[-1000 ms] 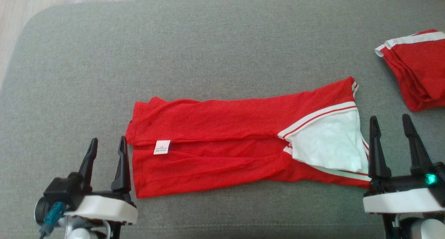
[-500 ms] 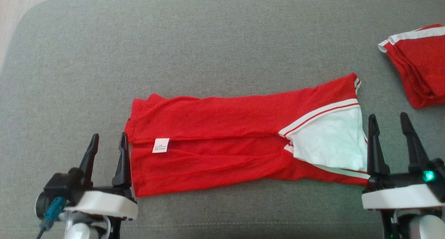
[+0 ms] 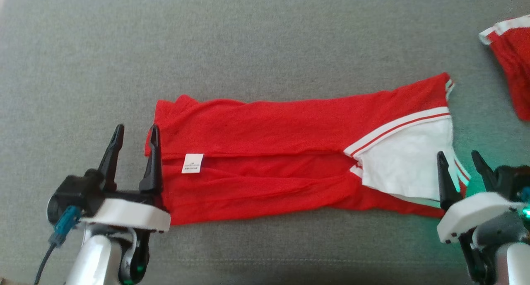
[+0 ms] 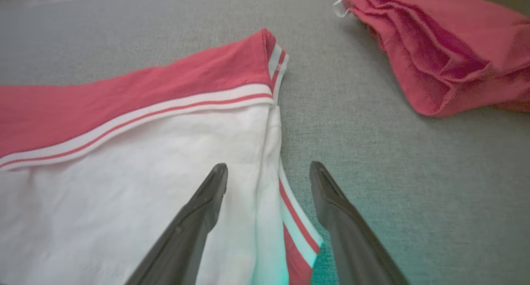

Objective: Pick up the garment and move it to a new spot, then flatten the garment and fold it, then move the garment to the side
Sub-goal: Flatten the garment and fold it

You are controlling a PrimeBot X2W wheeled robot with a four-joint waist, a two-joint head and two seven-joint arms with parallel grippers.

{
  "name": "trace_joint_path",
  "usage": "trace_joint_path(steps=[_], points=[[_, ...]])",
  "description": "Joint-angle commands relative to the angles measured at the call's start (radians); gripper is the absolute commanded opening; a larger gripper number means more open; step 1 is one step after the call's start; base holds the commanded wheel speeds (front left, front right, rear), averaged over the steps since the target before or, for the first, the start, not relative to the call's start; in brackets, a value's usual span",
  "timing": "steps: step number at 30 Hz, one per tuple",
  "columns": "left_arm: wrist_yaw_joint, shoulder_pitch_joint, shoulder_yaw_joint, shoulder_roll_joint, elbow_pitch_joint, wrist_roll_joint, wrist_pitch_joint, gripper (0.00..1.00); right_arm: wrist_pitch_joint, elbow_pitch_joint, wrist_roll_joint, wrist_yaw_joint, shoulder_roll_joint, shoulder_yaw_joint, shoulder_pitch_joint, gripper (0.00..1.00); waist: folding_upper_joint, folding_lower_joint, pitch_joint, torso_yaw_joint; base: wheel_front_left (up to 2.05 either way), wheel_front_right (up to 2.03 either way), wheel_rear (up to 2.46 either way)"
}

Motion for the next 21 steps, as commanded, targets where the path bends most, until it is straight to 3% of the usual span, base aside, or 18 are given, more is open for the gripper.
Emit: trace_joint_path(steps=[1,11,12,13,14,15,21], points=[[-0.007,-0.043,0.032,0.0,-0.021,0.014,-0.006,1.0,0.045,-0.033,-0.007,-0.001,-0.007,0.017,-0.038,1.0,0.0,-0.0001,0.03,0.011,0.0,0.0,0.0],[-0.041,-0.094,0.049,-0.03,-0.008,0.035,-0.006,1.0,0.26,-0.054,-0.009,-0.001,-0.017,0.003,-0.069,1.0,0.0,-0.0001,0.073,0.02,0.0,0.0,0.0],[-0.044,-0.097,0.052,-0.032,-0.008,0.037,-0.006,1.0,0.279,-0.057,0.002,-0.001,-0.017,0.005,-0.069,0.82,0.0,-0.0001,0.075,0.02,0.0,0.0,0.0],[-0.047,-0.1,0.054,-0.034,-0.007,0.04,-0.006,1.0,0.3,-0.059,0.015,-0.001,-0.018,0.01,-0.068,0.34,0.0,-0.0001,0.077,0.019,0.0,0.0,0.0],[-0.047,-0.1,0.054,-0.034,-0.007,0.04,-0.006,1.0,0.3,-0.059,0.015,-0.001,-0.018,0.01,-0.068,0.34,0.0,-0.0001,0.077,0.019,0.0,0.0,0.0],[-0.05,-0.103,0.056,-0.035,-0.007,0.042,-0.006,1.0,0.322,-0.06,0.028,-0.001,-0.022,0.013,-0.066,0.0,0.0,-0.0001,0.079,0.018,0.0,0.0,0.0],[-0.065,-0.111,0.072,-0.046,-0.006,0.055,-0.006,1.0,0.374,-0.089,0.079,-0.001,-0.036,-0.006,-0.061,0.0,0.0,-0.0001,0.085,0.012,0.0,0.0,0.0]])
